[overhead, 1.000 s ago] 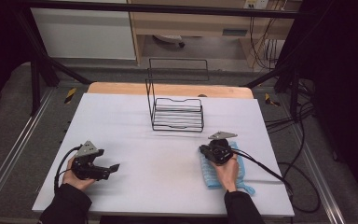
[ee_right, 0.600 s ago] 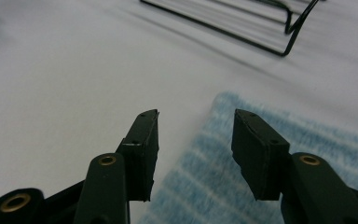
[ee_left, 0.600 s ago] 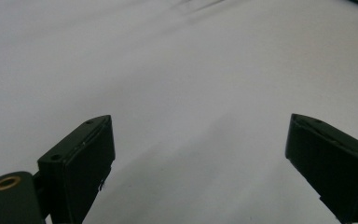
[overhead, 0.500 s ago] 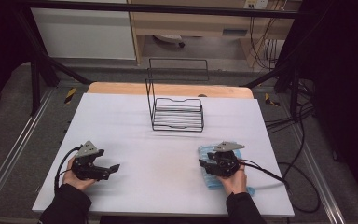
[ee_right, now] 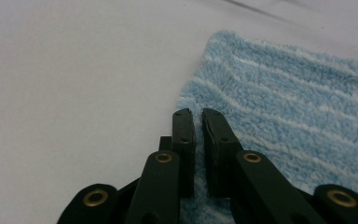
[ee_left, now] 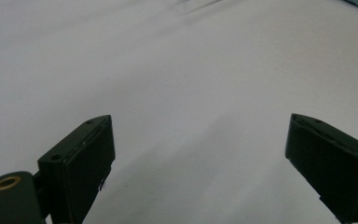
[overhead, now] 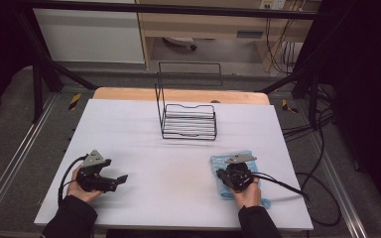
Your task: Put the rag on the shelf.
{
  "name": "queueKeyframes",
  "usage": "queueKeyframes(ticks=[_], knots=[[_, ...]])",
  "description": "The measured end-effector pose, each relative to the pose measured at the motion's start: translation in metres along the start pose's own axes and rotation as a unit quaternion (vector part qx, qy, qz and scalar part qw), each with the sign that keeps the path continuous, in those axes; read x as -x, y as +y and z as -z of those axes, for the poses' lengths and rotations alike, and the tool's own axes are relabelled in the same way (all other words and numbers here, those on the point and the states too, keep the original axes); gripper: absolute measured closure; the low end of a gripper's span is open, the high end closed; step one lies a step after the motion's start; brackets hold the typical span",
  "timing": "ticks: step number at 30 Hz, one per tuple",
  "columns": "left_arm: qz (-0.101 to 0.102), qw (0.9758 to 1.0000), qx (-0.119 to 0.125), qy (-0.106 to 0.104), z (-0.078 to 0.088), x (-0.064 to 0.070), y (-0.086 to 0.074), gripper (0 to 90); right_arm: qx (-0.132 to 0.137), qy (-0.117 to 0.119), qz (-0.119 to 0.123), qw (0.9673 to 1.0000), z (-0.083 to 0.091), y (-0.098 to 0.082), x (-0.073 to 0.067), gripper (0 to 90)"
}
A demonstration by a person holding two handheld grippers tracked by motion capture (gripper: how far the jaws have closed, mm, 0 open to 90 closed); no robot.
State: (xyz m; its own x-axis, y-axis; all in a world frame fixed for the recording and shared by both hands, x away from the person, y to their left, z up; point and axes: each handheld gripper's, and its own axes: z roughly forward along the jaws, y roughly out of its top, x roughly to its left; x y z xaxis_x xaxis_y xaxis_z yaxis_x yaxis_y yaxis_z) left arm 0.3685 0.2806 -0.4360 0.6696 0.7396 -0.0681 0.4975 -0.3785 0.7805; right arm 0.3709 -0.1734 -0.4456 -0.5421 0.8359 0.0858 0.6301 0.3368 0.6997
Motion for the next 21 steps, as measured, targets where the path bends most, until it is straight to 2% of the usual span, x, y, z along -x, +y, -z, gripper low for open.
queueKeyframes(ticks=[4,7,9,13,21], knots=[[0.0,1.0,0.001,-0.001,0.0,0.0,0.0,8.3,0.01,0.006,-0.006,0.9999,0.004,0.002,-0.001,86.3],[-0.001,1.0,0.001,0.0,0.0,-0.001,0.0,8.3,0.027,0.025,-0.017,0.9992,0.007,0.004,-0.003,86.3],[0.0,1.0,0.001,0.0,0.0,0.0,0.0,8.3,0.031,0.029,-0.011,0.999,0.008,0.005,-0.007,86.3],[0.0,1.0,0.0,0.0,0.0,0.0,0.0,8.3,0.044,0.051,-0.007,0.9977,0.008,0.01,-0.02,86.2],[0.001,1.0,0.0,0.0,-0.001,0.0,0.0,8.2,0.051,0.065,0.005,0.9966,-0.007,0.016,-0.048,86.2]])
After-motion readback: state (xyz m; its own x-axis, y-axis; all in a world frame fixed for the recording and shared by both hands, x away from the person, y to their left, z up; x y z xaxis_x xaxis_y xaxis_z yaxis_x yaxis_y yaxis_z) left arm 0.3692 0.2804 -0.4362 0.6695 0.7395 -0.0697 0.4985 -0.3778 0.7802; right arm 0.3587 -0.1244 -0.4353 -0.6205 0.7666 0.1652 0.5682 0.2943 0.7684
